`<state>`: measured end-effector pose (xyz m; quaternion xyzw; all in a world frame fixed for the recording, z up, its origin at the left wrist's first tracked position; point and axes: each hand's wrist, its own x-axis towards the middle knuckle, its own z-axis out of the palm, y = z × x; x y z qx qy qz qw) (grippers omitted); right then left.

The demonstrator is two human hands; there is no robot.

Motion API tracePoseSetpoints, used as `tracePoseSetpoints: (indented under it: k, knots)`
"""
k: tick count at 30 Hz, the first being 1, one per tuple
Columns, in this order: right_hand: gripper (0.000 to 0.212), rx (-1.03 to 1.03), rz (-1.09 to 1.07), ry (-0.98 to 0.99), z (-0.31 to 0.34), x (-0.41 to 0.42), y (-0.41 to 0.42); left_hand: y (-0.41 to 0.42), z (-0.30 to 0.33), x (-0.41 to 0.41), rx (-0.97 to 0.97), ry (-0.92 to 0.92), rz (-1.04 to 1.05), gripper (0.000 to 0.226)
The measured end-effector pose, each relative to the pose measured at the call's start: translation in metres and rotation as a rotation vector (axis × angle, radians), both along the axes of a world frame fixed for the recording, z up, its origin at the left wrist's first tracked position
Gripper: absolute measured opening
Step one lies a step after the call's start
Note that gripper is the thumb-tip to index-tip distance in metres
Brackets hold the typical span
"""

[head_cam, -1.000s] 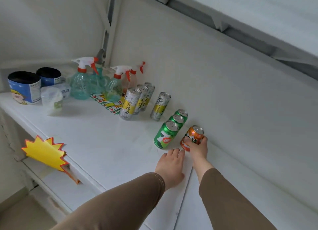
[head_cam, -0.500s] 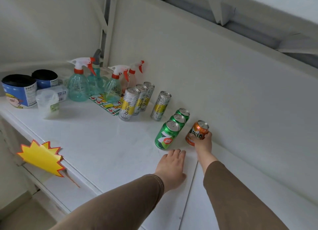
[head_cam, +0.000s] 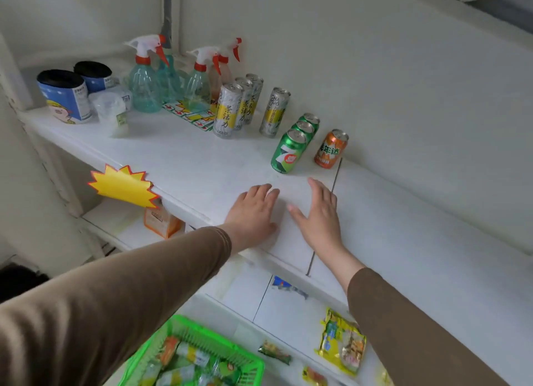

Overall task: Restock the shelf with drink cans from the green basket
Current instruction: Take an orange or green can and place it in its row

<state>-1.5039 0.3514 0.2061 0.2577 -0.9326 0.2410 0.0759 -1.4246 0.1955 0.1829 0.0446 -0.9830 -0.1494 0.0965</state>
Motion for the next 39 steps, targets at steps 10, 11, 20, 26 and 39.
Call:
tracePoseSetpoints:
  k: [10, 11, 20, 26, 39]
  knots:
    - [0.065, 0.098, 0.183, 0.201, -0.054, 0.189, -0.001, -0.008, -0.050, 0.195, -0.041, 0.086, 0.008, 0.082]
    - [0.064, 0.107, 0.211, 0.209, -0.067, 0.203, -0.001, -0.008, -0.063, 0.211, -0.045, 0.079, 0.014, 0.083]
    - [0.066, 0.227, 0.311, -0.042, -0.246, 0.271, 0.032, 0.006, -0.226, 0.304, 0.011, -0.147, 0.122, 0.084]
    - [0.064, 0.249, 0.222, -0.292, -0.386, 0.278, 0.061, 0.022, -0.358, 0.328, 0.073, -0.343, 0.186, 0.086]
    - [0.075, 0.527, 0.162, -0.618, -0.643, 0.268, 0.101, 0.062, -0.587, 0.320, 0.135, -0.639, 0.192, 0.085]
